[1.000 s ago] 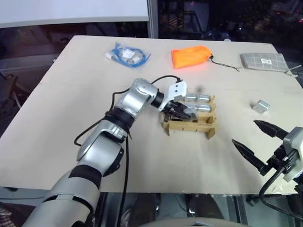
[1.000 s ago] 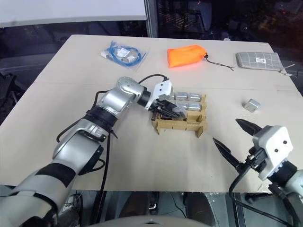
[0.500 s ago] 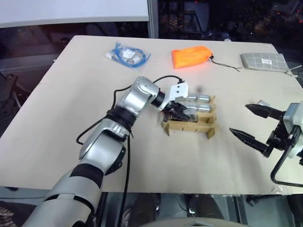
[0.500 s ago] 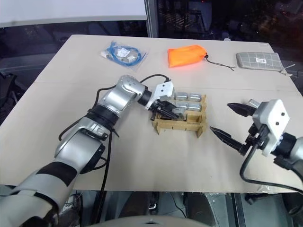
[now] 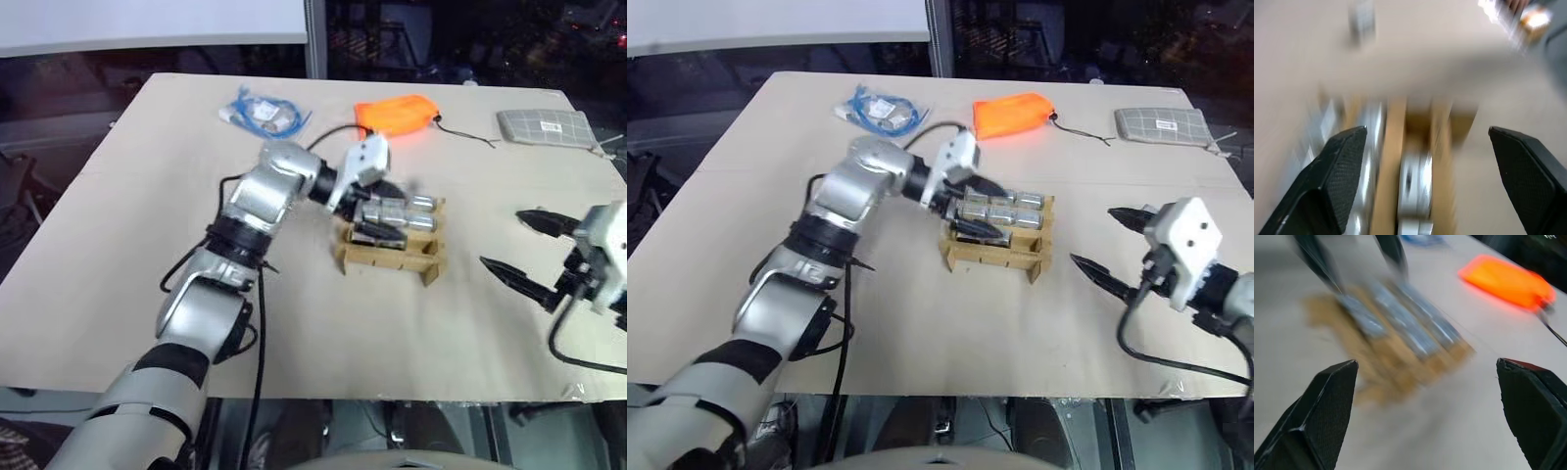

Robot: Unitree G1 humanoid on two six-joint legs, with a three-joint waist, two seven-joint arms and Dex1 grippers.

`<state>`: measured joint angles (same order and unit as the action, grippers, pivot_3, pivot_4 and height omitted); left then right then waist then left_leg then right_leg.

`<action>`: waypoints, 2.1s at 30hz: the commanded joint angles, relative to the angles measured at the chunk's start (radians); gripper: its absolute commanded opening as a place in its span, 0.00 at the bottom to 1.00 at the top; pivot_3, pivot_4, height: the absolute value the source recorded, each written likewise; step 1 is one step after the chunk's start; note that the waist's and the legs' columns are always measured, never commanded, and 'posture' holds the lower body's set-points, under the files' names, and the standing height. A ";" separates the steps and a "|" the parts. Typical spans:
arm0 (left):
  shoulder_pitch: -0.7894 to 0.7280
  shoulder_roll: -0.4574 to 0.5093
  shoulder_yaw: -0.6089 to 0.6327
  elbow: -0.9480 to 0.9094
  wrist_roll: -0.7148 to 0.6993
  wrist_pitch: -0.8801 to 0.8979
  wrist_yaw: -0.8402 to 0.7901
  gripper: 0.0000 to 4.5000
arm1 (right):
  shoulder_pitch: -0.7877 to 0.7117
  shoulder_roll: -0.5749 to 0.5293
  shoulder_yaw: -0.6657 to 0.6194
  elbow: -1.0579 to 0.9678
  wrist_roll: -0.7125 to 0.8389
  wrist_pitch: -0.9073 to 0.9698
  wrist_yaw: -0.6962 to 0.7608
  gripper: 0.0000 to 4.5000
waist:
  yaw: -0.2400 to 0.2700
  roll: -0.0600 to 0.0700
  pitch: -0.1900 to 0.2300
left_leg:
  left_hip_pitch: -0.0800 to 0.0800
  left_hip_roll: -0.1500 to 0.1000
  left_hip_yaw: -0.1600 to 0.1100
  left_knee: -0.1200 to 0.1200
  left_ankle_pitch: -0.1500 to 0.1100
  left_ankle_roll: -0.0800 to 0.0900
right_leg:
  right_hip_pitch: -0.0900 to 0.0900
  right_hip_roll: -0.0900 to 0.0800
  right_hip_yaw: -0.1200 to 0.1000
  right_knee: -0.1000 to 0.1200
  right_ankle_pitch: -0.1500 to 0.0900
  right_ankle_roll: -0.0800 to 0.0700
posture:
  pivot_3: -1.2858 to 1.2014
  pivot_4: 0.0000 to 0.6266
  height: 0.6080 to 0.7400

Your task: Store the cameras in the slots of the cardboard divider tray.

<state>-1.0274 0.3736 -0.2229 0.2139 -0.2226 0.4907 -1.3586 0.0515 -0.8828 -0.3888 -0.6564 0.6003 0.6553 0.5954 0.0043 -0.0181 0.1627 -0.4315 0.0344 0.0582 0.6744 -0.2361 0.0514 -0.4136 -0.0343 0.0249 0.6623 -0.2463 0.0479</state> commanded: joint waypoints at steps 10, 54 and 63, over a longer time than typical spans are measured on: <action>0.393 0.058 0.307 -0.562 -0.347 0.249 0.308 0.98 | -0.428 0.108 0.215 0.458 -0.306 0.158 -0.316 1.00 | -0.012 0.002 -0.001 | 0.000 0.001 0.002 0.001 0.000 0.000 | 0.000 0.001 0.002 0.001 0.000 0.000 | 0.52 0.24 1.00; 0.794 0.285 0.366 -0.824 -0.540 0.134 0.441 1.00 | -0.623 -0.004 0.391 0.833 -0.493 -0.196 0.274 0.35 | -0.015 0.003 -0.001 | 0.002 0.002 0.004 -0.001 0.000 0.000 | -0.001 0.001 0.004 0.000 0.000 0.000 | 0.52 0.24 1.00; 0.840 0.308 0.397 -0.820 -0.553 0.120 0.431 1.00 | -0.553 0.074 0.449 0.350 -0.289 -0.133 0.408 0.35 | -0.016 0.002 -0.001 | 0.003 0.002 0.004 -0.002 0.000 0.000 | 0.000 0.001 0.003 0.000 0.000 0.000 | 0.52 0.24 1.00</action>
<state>-0.1949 0.6691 0.1493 -0.5792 -0.7539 0.6282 -0.9215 -0.4901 -0.8099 0.0522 -0.2777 0.3024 0.5222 0.9998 -0.0119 -0.0159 0.1619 -0.4283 0.0367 0.0626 0.6724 -0.2364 0.0514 -0.4136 -0.0341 0.0279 0.6619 -0.2460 0.0475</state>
